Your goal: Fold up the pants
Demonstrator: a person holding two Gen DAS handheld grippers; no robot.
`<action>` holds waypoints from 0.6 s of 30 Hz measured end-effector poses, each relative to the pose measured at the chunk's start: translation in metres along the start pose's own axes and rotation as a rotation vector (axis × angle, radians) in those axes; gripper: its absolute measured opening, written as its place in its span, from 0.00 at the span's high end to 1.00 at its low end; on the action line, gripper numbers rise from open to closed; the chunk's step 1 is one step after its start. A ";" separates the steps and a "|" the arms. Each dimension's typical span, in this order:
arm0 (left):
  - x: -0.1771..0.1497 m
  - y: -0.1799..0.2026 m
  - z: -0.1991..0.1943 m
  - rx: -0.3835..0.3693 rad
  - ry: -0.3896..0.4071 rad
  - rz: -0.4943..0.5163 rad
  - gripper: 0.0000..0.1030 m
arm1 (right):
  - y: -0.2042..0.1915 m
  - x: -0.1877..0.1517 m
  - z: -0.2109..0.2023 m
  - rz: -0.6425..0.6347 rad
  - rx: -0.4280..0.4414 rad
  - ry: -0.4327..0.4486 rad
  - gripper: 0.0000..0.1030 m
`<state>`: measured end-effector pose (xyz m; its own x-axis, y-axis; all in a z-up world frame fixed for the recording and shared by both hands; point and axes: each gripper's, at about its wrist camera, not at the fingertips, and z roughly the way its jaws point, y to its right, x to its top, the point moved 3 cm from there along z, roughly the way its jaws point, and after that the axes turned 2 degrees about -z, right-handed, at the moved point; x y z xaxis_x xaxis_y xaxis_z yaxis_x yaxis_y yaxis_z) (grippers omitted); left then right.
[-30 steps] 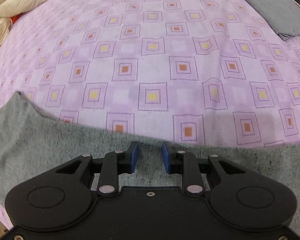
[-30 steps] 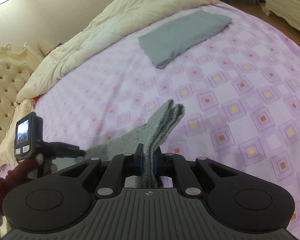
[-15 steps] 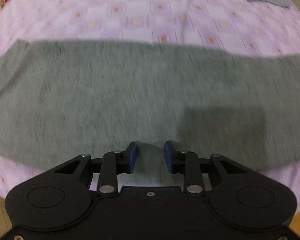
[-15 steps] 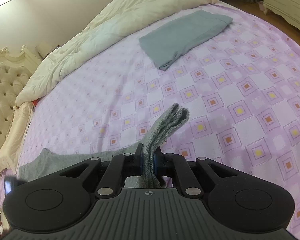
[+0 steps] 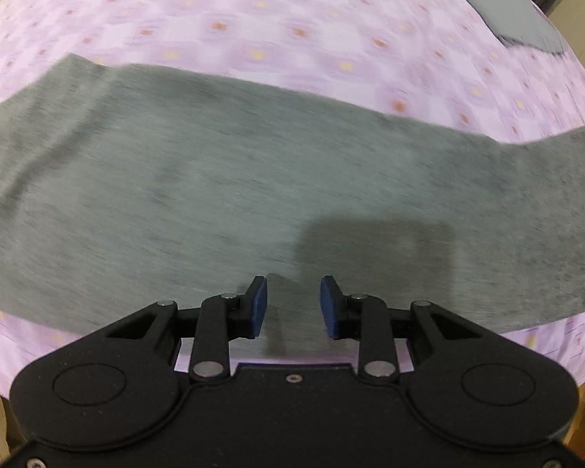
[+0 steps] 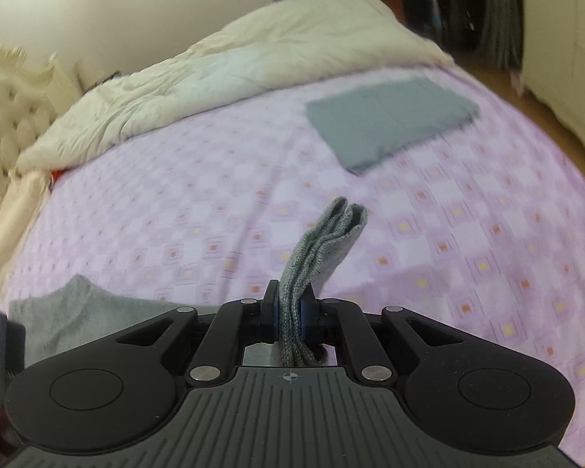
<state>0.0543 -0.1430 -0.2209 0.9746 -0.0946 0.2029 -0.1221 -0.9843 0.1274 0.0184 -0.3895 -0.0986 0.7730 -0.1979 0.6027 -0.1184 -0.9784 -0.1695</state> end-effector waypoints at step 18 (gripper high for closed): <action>0.033 -0.184 -0.037 0.041 0.050 0.020 0.62 | -0.259 -0.062 0.137 -0.168 0.063 -0.098 0.91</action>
<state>0.1017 0.0402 -0.2015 0.9612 -0.1080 0.2538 -0.1328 -0.9877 0.0828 0.0867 -0.1157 -0.1983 0.8359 -0.0224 0.5485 0.0544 -0.9909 -0.1233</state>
